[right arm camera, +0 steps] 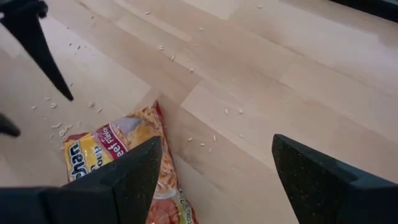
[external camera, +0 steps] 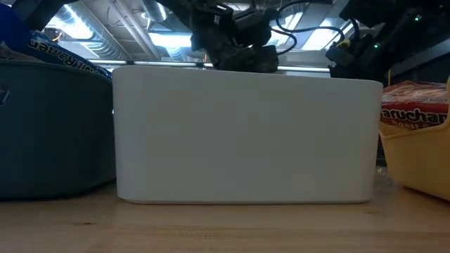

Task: Sort Maruchan noodles
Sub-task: Put the red noodle pack into the yellow bin

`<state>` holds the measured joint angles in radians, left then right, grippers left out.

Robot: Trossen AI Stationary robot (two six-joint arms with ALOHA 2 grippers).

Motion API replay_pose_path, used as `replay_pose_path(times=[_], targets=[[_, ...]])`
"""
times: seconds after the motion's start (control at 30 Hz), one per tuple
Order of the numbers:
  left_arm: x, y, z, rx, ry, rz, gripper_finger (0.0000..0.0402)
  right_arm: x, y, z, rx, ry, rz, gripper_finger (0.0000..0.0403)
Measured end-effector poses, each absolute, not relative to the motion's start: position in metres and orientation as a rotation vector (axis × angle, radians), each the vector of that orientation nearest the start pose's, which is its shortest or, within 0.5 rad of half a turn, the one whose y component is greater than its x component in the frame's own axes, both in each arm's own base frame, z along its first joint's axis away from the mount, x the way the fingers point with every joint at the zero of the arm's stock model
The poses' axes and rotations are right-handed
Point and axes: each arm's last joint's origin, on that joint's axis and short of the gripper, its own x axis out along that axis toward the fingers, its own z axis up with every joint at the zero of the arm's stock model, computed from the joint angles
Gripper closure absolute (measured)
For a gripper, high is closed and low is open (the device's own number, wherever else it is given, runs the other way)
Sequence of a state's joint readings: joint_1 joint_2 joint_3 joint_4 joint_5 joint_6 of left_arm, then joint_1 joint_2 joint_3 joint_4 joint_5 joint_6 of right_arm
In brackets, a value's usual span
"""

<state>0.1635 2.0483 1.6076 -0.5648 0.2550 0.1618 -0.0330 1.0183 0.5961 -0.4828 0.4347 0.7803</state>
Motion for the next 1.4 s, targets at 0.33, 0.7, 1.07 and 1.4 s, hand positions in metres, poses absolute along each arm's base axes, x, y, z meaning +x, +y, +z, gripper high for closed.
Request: replay_pose_path(times=[0.33,0.7,1.07,1.4], targets=[[0.444,0.051,0.178,-0.152,0.996,-0.034,0.0119,0.186,-0.018,0.207,0.53,0.691,-0.75,0.0109],[0.455,0.033,0.152,-0.126,1.018,0.026,0.011,0.185,-0.017,0.207,0.515,0.723,-0.721,0.0109],[0.46,0.028,0.136,-0.098,1.011,0.147,0.0144,0.184,-0.017,0.206,0.517,0.74,-0.717,0.0109],[0.464,0.029,0.135,-0.097,0.976,0.167,0.0274,0.184,-0.017,0.206,0.521,0.743,-0.711,0.0109]])
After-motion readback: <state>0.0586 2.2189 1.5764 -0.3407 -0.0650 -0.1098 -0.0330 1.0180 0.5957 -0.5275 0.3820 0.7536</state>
